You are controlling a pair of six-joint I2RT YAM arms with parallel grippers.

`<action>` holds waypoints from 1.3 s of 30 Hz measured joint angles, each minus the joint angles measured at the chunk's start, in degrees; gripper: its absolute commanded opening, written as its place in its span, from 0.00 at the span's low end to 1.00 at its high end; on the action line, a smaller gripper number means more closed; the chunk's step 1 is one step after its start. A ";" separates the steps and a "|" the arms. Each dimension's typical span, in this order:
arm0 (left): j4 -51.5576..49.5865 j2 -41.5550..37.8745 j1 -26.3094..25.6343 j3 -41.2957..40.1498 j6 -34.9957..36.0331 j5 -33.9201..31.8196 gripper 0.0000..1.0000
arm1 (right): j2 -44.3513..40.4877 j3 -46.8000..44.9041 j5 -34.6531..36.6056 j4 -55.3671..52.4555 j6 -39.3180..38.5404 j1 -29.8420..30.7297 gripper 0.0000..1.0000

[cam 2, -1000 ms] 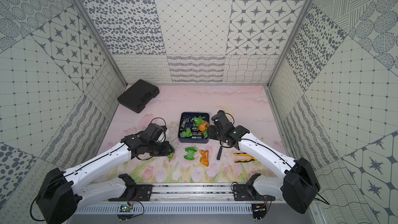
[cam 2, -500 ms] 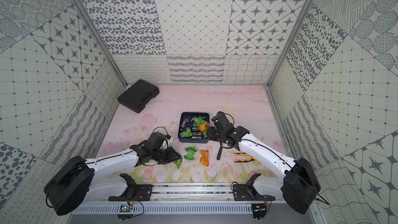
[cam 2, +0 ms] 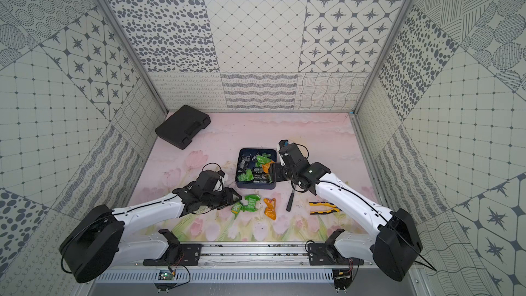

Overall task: Take the cookies out of the storage box
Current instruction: Place the cookie at the center of the board, then pick up the cookie from the storage box.

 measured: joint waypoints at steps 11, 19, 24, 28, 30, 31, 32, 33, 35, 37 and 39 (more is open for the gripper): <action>-15.85 -12.66 0.39 7.56 -6.64 -15.93 0.50 | 16.68 2.78 -1.27 14.51 -30.10 8.98 0.74; -25.11 -16.44 1.11 9.14 -19.71 -26.01 0.47 | 29.62 9.51 0.66 21.35 -36.59 10.27 0.72; -28.37 -16.92 2.03 9.44 -24.52 -29.00 0.46 | 33.73 12.28 3.21 23.56 -37.62 10.54 0.72; -29.99 -17.31 2.97 9.49 -27.10 -30.47 0.46 | 35.71 13.70 4.28 24.09 -38.21 10.54 0.71; -30.25 -17.44 3.37 9.49 -27.89 -30.97 0.45 | 36.63 14.45 5.18 24.13 -38.49 10.49 0.69; -30.45 -17.46 3.58 9.49 -28.28 -31.10 0.45 | 37.27 14.86 5.68 24.13 -38.56 10.49 0.69; -30.64 -17.49 3.67 9.49 -28.48 -31.17 0.45 | 37.79 15.23 5.99 24.11 -38.60 10.49 0.68; -30.86 -17.49 3.87 9.49 -28.65 -31.15 0.45 | 38.60 15.74 6.56 24.09 -38.71 10.51 0.67; -31.19 -17.49 4.26 9.49 -29.09 -31.15 0.43 | 39.76 16.41 7.52 24.00 -38.75 10.51 0.65; -31.30 -17.49 4.74 9.49 -29.49 -31.15 0.43 | 40.46 16.65 8.11 24.02 -38.75 10.51 0.62; -31.30 -17.51 5.18 9.49 -29.83 -31.15 0.42 | 40.92 16.87 8.66 24.04 -38.73 10.54 0.60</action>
